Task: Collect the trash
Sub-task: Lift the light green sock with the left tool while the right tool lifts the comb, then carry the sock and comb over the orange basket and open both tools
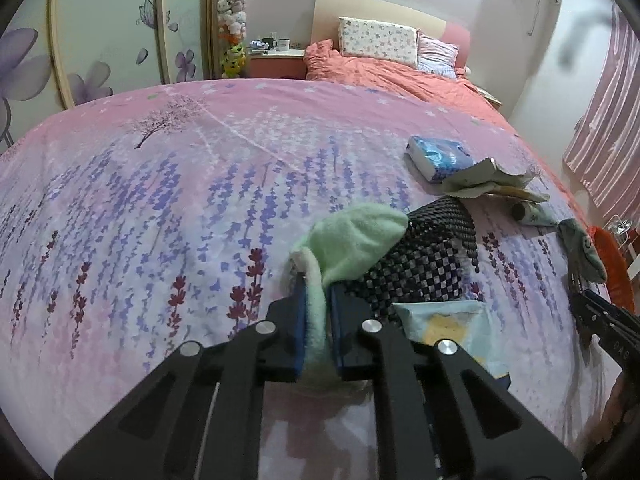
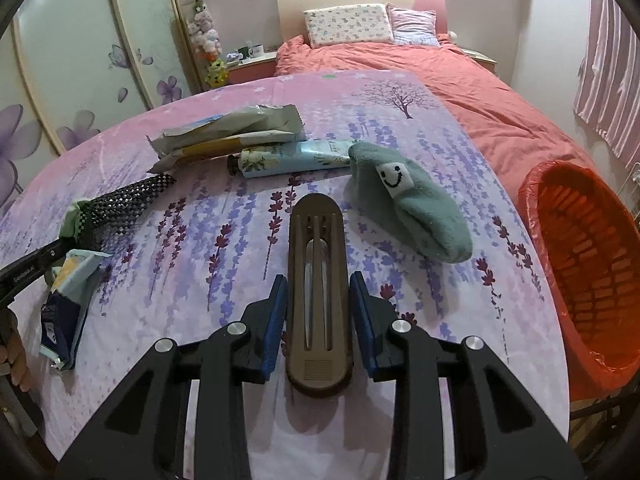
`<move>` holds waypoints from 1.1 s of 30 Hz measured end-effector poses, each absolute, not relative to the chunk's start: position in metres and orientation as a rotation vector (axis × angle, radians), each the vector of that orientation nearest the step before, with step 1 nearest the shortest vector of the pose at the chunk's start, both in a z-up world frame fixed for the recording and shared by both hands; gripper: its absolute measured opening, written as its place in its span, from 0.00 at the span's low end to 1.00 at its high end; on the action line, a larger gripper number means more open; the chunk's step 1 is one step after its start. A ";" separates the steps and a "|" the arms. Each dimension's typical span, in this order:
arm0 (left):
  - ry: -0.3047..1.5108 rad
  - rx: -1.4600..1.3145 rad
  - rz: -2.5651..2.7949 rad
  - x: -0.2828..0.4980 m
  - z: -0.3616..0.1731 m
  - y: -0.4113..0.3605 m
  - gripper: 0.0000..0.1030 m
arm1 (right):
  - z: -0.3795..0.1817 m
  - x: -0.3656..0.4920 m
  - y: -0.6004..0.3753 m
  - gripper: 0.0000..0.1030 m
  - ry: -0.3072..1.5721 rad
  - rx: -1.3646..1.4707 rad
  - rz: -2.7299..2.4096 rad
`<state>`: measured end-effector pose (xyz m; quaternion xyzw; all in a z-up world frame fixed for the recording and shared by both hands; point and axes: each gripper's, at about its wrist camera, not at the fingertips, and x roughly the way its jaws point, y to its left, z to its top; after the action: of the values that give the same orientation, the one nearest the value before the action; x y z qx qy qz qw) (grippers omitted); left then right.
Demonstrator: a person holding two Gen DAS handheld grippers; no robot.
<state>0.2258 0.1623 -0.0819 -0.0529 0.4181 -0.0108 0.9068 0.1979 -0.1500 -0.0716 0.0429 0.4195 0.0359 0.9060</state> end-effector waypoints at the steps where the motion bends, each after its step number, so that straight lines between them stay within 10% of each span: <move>1: 0.858 -0.114 -0.023 0.224 -0.080 0.164 0.11 | -0.071 0.196 -0.149 0.31 0.859 0.087 0.078; 33: 0.651 -0.092 -0.204 0.174 0.038 0.051 0.11 | 0.030 0.124 -0.222 0.32 0.548 0.094 -0.060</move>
<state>0.1741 0.0514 0.0384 -0.0449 0.3191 -0.1001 0.9413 0.1240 -0.2224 0.0298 0.0465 0.2706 -0.0296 0.9611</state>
